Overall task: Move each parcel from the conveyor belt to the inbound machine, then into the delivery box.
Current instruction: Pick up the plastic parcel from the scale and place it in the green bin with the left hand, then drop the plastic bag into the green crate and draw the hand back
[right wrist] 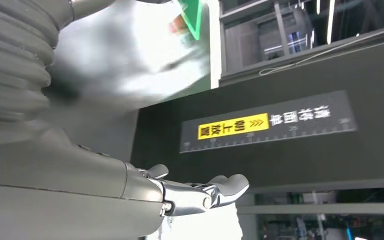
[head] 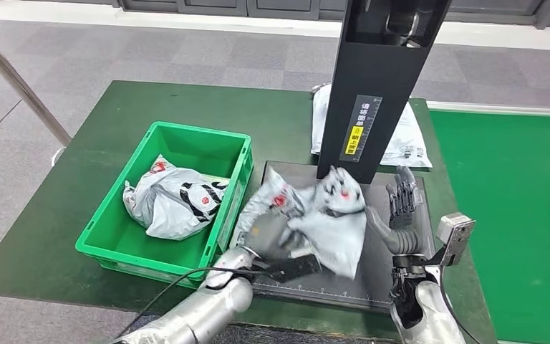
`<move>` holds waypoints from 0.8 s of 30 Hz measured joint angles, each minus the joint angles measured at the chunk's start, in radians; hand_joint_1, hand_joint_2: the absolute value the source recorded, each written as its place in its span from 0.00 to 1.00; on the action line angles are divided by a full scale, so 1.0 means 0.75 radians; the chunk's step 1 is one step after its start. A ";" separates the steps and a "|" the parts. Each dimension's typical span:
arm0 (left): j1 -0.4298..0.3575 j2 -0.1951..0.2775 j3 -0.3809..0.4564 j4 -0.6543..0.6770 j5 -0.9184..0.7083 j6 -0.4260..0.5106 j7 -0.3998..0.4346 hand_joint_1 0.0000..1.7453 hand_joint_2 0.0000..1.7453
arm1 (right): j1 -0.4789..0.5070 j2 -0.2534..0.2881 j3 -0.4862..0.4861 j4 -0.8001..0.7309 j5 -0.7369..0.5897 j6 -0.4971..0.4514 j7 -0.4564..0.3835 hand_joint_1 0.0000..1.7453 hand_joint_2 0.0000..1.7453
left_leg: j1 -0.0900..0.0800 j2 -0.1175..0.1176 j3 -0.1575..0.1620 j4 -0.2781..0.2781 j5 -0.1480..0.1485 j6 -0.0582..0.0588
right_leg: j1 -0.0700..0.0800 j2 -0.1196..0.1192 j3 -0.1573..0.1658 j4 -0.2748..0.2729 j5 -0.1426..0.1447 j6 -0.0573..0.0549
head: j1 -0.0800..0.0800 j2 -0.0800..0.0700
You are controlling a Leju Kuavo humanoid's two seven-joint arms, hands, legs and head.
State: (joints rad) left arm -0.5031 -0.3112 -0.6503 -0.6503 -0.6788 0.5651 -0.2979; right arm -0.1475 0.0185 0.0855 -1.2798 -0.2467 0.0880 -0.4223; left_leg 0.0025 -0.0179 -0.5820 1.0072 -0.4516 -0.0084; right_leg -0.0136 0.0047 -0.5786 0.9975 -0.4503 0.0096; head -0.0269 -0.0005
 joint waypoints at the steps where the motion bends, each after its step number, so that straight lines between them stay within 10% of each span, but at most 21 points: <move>1: 0.011 0.012 0.039 -0.070 0.008 0.021 -0.020 1.00 1.00 | 0.004 0.000 0.000 -0.001 -0.005 -0.006 -0.003 0.00 1.00 | 0.000 0.000 -0.001 0.000 0.000 0.000 | 0.000 0.000 -0.001 0.000 0.000 0.000 | 0.000 0.000; 11: 0.026 0.138 0.351 -0.618 -0.048 0.169 -0.126 1.00 1.00 | 0.018 0.000 0.000 0.000 -0.038 -0.010 -0.026 0.00 1.00 | 0.000 0.001 -0.006 0.000 0.000 0.000 | 0.000 0.001 -0.006 0.001 0.001 -0.001 | 0.000 0.000; 24: 0.087 0.182 0.802 -0.781 -0.669 0.177 -0.022 1.00 1.00 | 0.043 0.004 0.000 -0.059 -0.029 -0.010 0.016 0.00 1.00 | 0.000 0.001 -0.006 0.000 0.000 0.000 | 0.000 0.002 -0.008 0.001 0.000 -0.001 | 0.000 0.000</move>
State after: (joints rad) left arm -0.4377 -0.1749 -0.0488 -1.2358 -1.1804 0.6977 -0.3145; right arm -0.1150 0.0218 0.0855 -1.3243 -0.2682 0.0802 -0.4103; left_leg 0.0026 -0.0171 -0.5869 1.0071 -0.4517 -0.0088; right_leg -0.0137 0.0059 -0.5844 0.9980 -0.4501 0.0087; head -0.0268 -0.0005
